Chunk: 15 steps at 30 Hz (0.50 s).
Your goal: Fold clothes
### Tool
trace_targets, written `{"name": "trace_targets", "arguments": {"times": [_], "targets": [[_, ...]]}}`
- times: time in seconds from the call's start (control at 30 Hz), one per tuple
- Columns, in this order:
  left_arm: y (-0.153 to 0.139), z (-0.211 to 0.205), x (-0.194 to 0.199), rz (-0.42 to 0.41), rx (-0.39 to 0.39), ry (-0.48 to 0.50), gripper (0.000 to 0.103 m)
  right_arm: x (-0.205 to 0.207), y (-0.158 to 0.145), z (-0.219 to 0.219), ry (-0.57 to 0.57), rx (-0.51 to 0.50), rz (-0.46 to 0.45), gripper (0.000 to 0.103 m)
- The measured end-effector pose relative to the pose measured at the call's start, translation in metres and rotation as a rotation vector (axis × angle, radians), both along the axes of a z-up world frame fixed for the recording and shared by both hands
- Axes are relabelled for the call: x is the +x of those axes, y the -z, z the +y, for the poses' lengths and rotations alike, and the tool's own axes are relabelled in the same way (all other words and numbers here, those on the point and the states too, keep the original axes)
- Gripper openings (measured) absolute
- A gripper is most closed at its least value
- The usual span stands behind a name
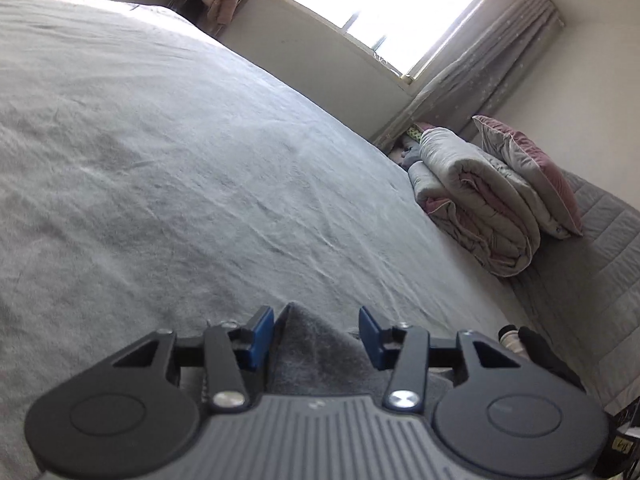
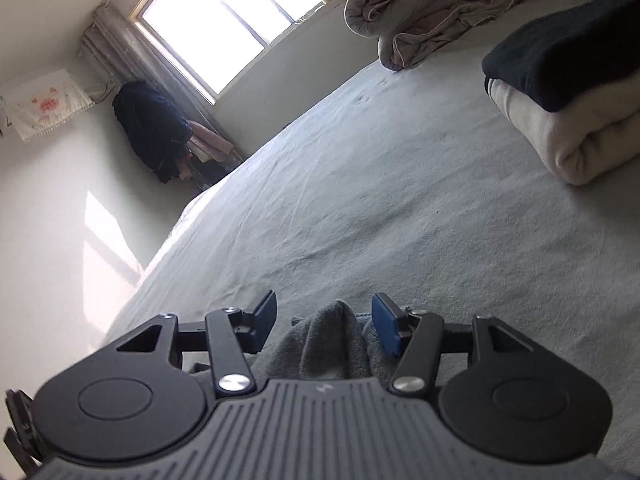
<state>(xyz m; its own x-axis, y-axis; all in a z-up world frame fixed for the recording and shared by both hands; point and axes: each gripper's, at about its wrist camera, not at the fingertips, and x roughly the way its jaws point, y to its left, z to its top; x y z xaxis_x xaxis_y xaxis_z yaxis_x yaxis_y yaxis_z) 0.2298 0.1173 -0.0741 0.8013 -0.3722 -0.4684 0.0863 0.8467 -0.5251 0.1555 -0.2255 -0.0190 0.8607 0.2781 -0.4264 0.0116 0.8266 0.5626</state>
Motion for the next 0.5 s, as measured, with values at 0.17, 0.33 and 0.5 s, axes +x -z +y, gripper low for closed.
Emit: {"name": "trace_targets", "arguments": {"times": [0.17, 0.33, 0.5], "targets": [[0.001, -0.005, -0.017, -0.108, 0.129, -0.051, 0.009, 0.007, 0.007, 0.025, -0.023, -0.194, -0.085, 0.013], [0.007, -0.007, -0.004, -0.041, 0.18, -0.079, 0.019, 0.036, 0.012, 0.024, -0.006, -0.219, -0.026, 0.015], [-0.009, -0.017, -0.015, -0.107, 0.241, -0.147, 0.047, 0.025, -0.002, 0.031, 0.007, -0.277, -0.04, 0.026]]}}
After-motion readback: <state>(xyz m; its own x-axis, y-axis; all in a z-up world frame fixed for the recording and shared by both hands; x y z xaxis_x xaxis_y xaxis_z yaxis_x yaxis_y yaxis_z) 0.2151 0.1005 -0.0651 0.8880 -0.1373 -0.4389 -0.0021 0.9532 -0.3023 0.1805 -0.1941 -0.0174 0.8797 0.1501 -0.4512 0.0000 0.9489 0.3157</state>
